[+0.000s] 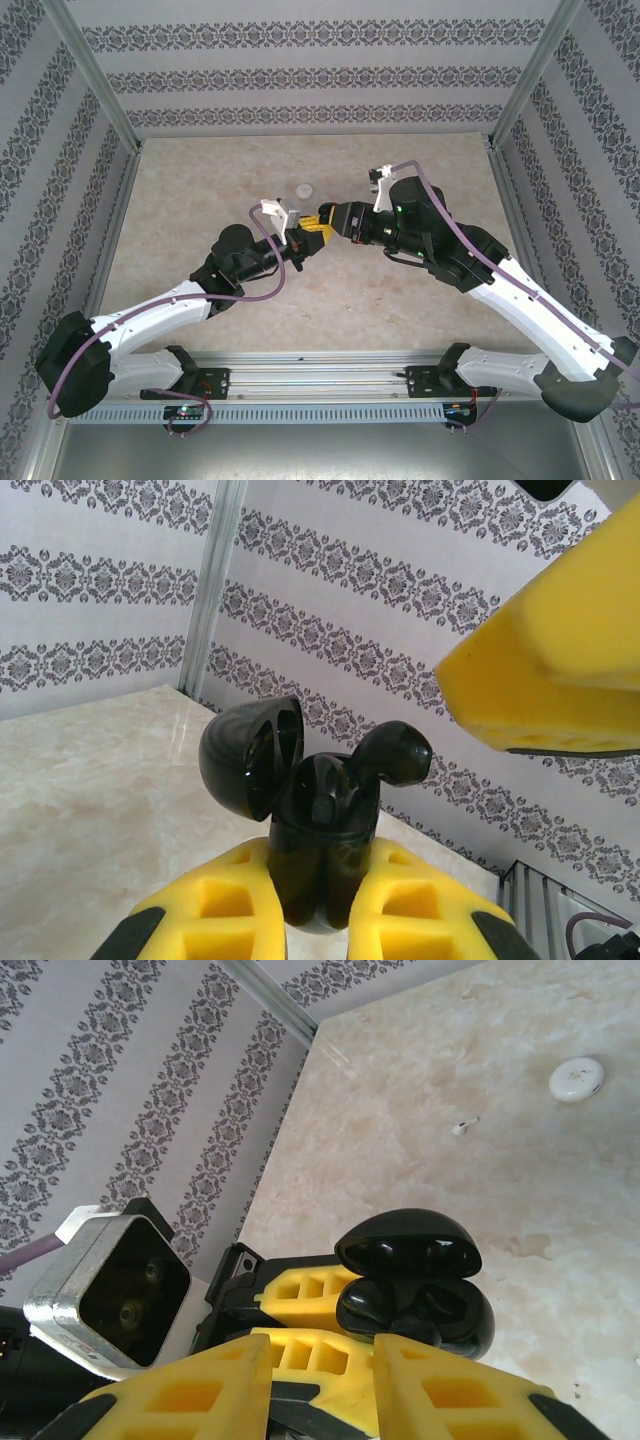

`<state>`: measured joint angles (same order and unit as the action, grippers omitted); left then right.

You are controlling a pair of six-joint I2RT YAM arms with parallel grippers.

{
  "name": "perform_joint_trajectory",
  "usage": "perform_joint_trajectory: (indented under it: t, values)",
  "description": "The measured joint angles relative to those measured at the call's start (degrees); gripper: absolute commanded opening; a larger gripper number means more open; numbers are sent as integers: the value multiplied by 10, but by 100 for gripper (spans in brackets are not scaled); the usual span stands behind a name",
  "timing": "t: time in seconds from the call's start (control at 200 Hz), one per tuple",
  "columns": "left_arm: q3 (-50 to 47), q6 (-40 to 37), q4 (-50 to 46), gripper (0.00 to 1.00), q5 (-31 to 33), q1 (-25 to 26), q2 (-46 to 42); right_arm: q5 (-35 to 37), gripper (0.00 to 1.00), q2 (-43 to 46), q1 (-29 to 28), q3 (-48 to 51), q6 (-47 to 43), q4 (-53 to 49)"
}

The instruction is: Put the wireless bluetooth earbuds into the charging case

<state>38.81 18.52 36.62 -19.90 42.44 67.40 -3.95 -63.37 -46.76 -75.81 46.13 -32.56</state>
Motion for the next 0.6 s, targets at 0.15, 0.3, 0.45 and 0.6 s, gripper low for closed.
perform_joint_trajectory:
  t: [0.15, 0.3, 0.45, 0.6]
  values:
    - [0, 0, 0, 0, -6, 0, 0, 0, 28, 0, 0, 0, 0, -2]
    - [0, 0, 0, 0, -8, 0, 0, 0, 28, -1, 0, 0, 0, -3]
    - [0, 0, 0, 0, -8, 0, 0, 0, 28, -4, 0, 0, 0, -5]
    - [0, 0, -2, 0, -8, 0, 0, 0, 29, -9, 0, 0, 0, -7]
